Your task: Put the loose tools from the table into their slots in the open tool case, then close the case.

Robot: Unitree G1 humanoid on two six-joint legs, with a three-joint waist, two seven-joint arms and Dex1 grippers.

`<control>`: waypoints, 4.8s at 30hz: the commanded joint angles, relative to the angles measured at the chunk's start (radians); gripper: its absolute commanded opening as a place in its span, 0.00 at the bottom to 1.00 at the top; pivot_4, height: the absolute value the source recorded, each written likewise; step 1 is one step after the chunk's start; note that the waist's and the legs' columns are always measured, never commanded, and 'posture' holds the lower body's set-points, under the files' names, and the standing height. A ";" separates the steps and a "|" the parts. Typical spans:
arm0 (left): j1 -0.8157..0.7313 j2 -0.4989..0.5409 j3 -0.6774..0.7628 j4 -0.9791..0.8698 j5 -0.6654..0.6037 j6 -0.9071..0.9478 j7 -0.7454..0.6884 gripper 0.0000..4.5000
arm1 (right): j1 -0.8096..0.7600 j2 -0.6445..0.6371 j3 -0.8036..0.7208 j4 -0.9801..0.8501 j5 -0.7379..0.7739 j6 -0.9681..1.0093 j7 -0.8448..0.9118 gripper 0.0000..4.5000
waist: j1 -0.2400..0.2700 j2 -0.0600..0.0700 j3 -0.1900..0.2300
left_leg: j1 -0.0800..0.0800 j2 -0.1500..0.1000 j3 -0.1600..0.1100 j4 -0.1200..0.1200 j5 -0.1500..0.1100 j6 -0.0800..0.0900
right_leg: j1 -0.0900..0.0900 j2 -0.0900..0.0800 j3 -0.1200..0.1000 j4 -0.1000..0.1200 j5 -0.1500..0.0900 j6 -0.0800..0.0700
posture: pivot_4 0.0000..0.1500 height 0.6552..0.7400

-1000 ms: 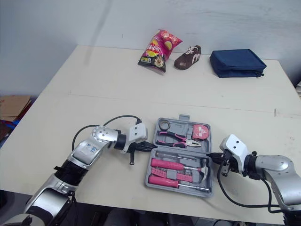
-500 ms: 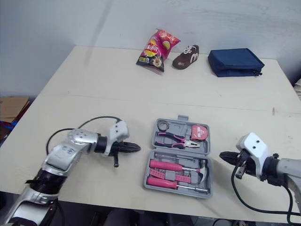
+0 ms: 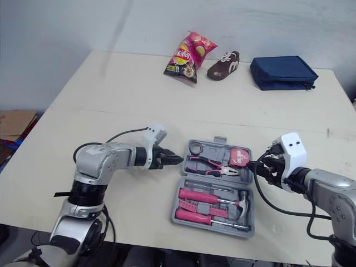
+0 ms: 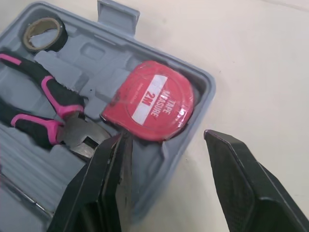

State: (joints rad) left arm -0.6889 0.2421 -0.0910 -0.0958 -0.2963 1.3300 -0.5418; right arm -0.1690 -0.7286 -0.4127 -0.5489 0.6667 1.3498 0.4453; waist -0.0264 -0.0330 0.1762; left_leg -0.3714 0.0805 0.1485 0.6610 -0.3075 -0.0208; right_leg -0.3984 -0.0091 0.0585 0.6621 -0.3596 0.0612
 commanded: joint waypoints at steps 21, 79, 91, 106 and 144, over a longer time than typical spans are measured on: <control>0.037 0.012 -0.130 -0.071 -0.050 -0.044 0.054 0.09 | -0.050 0.086 0.038 0.002 -0.027 0.108 -0.119 0.03 | -0.004 0.001 0.000 | 0.001 0.000 0.001 -0.001 0.001 -0.002 | 0.000 0.001 0.000 0.001 0.000 0.000 | 1.00 1.00; 0.555 0.462 0.190 -0.371 -0.240 -0.793 -0.246 0.83 | 0.834 -0.145 -0.131 -0.198 -0.203 -1.211 0.314 1.00 | -0.045 0.002 0.002 | 0.021 0.002 0.019 -0.015 0.005 -0.001 | 0.007 0.004 0.017 -0.001 0.004 0.001 | 1.00 1.00; 0.100 0.360 -0.062 0.104 -0.028 -0.832 -0.278 0.45 | 0.918 -0.214 -0.099 -0.296 -0.020 -0.853 0.434 0.60 | -0.001 -0.003 0.001 | 0.017 -0.002 0.002 -0.013 -0.002 0.004 | 0.017 0.000 0.001 -0.016 0.004 0.000 | 1.00 1.00; -0.239 0.065 -0.273 0.818 0.237 -1.330 -0.573 0.00 | 0.543 -0.129 0.194 -0.207 -0.289 -0.751 0.158 0.02 | -0.010 -0.005 0.001 | 0.001 0.000 0.008 0.003 -0.001 0.003 | -0.002 0.001 0.004 0.000 0.002 0.001 | 1.00 1.00; -0.199 -0.029 -0.456 0.628 0.426 -1.304 -0.593 0.00 | 0.445 -0.004 0.348 -0.200 -0.258 -0.584 0.086 0.02 | -0.002 -0.009 -0.006 | 0.004 0.000 0.001 0.004 -0.001 0.004 | 0.005 0.001 0.002 -0.001 0.003 0.002 | 1.00 1.00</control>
State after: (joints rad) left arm -0.9199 0.1992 -0.4920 0.4802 0.0614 0.0156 -1.1303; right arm 0.2852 -0.7399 -0.0744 -0.7474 0.4281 0.7926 0.5475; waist -0.0288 -0.0422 0.1705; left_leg -0.3676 0.0802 0.1500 0.6650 -0.3084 -0.0164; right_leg -0.3929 -0.0079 0.0599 0.6616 -0.3571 0.0629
